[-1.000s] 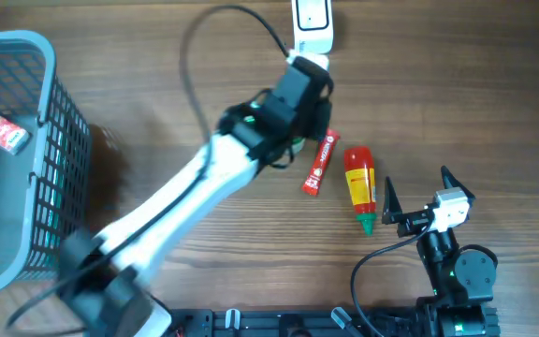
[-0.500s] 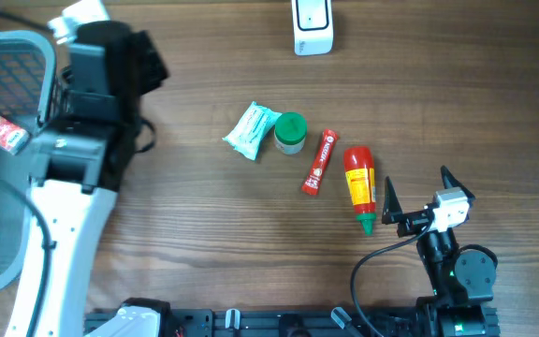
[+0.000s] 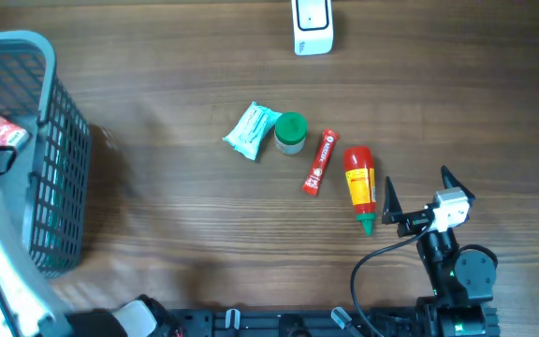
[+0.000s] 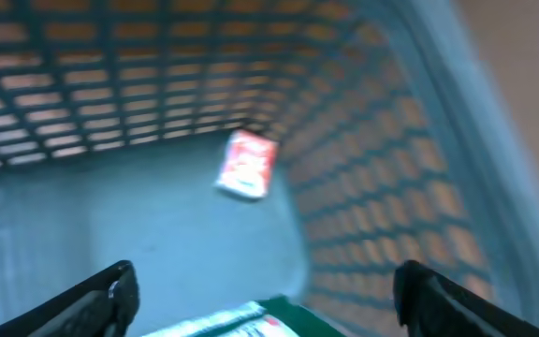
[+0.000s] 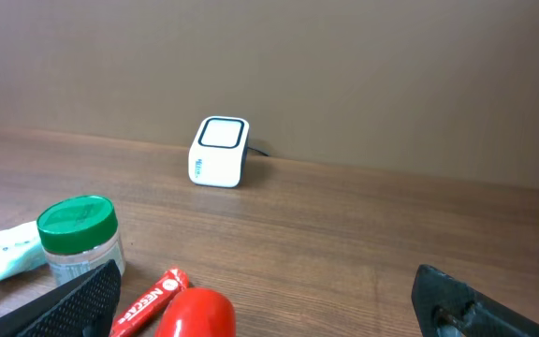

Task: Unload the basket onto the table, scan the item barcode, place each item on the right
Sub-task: 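Reach the left gripper into the basket and grasp a small red packet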

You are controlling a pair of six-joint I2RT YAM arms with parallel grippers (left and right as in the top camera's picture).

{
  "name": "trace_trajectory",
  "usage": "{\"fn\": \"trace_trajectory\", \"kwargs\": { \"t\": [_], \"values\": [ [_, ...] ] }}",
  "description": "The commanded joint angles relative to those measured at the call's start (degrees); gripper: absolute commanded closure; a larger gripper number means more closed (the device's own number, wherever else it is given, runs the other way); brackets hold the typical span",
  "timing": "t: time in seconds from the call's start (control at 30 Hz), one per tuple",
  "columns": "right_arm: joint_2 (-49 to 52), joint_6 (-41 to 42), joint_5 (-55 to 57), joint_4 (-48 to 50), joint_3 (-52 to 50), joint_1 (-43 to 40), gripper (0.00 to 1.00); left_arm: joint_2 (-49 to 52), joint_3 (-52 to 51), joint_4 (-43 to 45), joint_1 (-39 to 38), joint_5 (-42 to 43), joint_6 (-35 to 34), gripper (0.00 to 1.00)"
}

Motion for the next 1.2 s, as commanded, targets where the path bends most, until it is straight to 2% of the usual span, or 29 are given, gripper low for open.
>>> {"fn": "trace_trajectory", "kwargs": {
  "t": [0.0, 0.13, 0.23, 0.43, 0.73, 1.0, 1.07, 1.13, 1.17],
  "values": [
    [-0.3, -1.0, 1.0, 0.3, -0.1, 0.2, 0.0, 8.2, 0.3, 0.2, 4.0, 2.7, -3.7, 0.2],
    [-0.3, -1.0, 1.0, 0.3, -0.1, 0.2, 0.0, 17.2, 0.3, 4.3, 5.1, 5.2, -4.0, 0.22],
    [-0.3, -1.0, 1.0, 0.3, -0.1, 0.2, 0.0, 22.9, 0.3, 8.7, 5.0, 5.2, -4.0, 0.29],
    [-0.3, -1.0, 1.0, 0.3, -0.1, 0.2, 0.0, 31.5, 0.3, 16.5, 5.0, 5.2, -4.0, 0.37],
    [-0.3, -1.0, 1.0, 0.3, -0.1, 0.2, 0.0, 38.5, 0.3, 23.3, 5.0, 5.0, -3.8, 0.4],
    [-0.3, -1.0, 1.0, 0.3, -0.1, 0.2, 0.0, 42.3, 0.3, 26.1, 5.0, 5.0, -3.8, 0.43],
    [-0.3, -1.0, 1.0, 0.3, -0.1, 0.2, 0.0, 42.7, 0.3, 26.0, 5.0, 5.0, -3.8, 0.67],
    [-0.3, -1.0, 1.0, 0.3, -0.1, 0.2, 0.0, 42.7, 0.3, 25.0, 5.0, 5.0, -3.8, 0.96],
    [-0.3, -1.0, 1.0, 0.3, -0.1, 0.2, 0.0, 42.6, 0.3, 24.3, 5.0, 5.0, -3.8, 0.96]
  ]
}}
